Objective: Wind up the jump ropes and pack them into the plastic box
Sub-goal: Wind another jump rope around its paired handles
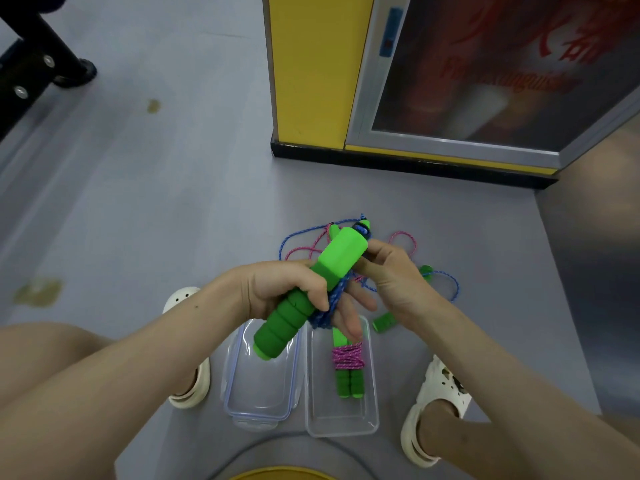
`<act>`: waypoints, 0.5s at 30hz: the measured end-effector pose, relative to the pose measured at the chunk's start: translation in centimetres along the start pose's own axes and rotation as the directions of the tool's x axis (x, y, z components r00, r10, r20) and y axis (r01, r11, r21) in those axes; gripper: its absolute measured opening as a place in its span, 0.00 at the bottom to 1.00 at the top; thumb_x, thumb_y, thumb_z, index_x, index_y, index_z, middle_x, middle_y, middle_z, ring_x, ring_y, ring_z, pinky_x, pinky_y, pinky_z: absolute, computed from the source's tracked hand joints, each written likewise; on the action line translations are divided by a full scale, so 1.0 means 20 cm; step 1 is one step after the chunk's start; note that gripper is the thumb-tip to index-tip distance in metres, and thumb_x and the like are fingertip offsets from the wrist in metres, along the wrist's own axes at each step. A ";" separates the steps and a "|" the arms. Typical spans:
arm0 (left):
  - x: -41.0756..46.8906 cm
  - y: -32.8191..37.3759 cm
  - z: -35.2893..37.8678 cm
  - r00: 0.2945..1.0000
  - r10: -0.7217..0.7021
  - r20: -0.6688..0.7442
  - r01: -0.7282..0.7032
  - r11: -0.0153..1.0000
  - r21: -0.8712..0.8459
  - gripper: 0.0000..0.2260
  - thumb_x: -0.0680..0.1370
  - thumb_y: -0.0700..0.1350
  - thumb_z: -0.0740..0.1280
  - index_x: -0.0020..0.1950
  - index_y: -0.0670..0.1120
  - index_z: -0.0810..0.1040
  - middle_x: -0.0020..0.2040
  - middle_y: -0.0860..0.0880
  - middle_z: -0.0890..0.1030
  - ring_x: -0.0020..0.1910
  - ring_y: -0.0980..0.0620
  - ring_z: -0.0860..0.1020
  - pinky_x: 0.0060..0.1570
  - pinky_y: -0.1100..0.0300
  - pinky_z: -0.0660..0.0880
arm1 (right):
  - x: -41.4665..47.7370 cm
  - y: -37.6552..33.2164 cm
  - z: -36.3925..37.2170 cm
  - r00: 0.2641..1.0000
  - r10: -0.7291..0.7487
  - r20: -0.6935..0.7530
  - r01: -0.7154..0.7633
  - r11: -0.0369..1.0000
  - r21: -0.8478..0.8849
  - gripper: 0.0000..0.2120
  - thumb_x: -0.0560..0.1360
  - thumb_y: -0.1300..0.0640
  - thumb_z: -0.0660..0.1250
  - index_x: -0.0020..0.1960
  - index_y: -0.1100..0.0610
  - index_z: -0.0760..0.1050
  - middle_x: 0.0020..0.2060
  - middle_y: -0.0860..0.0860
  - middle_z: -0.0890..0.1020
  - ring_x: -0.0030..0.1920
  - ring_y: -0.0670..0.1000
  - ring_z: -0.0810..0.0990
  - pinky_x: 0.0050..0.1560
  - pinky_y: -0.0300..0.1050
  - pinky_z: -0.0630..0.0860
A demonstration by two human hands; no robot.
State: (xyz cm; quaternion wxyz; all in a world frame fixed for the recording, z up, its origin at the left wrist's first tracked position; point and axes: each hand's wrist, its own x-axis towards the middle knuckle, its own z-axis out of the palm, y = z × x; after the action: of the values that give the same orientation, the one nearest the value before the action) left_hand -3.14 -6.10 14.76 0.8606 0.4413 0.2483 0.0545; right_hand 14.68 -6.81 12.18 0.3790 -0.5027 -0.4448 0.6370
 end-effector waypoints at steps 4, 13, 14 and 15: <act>0.02 0.00 0.01 0.988 0.151 0.032 -0.139 0.962 -0.236 0.23 0.61 0.39 0.70 0.56 0.38 0.80 0.50 0.40 0.83 0.50 0.44 0.81 0.58 0.56 0.74 | -0.01 0.02 0.00 0.997 0.071 0.001 -0.071 0.996 0.061 0.09 0.77 0.62 0.62 0.52 0.66 0.77 0.38 0.55 0.81 0.36 0.46 0.80 0.39 0.35 0.77; 0.07 0.04 -0.01 0.849 0.279 -0.450 -0.463 0.803 -0.376 0.28 0.65 0.33 0.58 0.65 0.41 0.72 0.60 0.42 0.80 0.59 0.46 0.79 0.54 0.57 0.78 | -0.05 0.07 0.08 0.990 0.138 0.035 -0.129 0.973 -0.189 0.10 0.79 0.66 0.61 0.54 0.54 0.75 0.32 0.52 0.79 0.29 0.47 0.74 0.35 0.41 0.72; 0.07 0.05 -0.01 0.804 0.269 -0.530 -0.484 0.814 -0.320 0.28 0.65 0.33 0.57 0.65 0.43 0.71 0.60 0.44 0.80 0.60 0.48 0.79 0.50 0.60 0.79 | -0.05 0.07 0.07 0.987 0.156 0.027 -0.150 0.977 -0.153 0.11 0.79 0.66 0.61 0.57 0.54 0.73 0.32 0.52 0.79 0.29 0.48 0.74 0.35 0.41 0.73; 0.07 0.06 -0.01 0.761 0.265 -0.593 -0.490 0.834 -0.255 0.26 0.67 0.31 0.57 0.64 0.45 0.71 0.60 0.45 0.80 0.62 0.50 0.77 0.49 0.62 0.78 | -0.05 0.07 0.07 0.985 0.173 0.025 -0.168 0.976 -0.137 0.11 0.78 0.66 0.61 0.58 0.55 0.72 0.32 0.53 0.79 0.29 0.48 0.74 0.35 0.41 0.73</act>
State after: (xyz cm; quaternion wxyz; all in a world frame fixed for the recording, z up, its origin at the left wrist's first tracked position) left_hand -1.86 -4.75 15.07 0.7973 0.2668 0.3648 0.4000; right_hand 13.42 -8.37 11.25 0.2801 -0.5515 -0.4489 0.6449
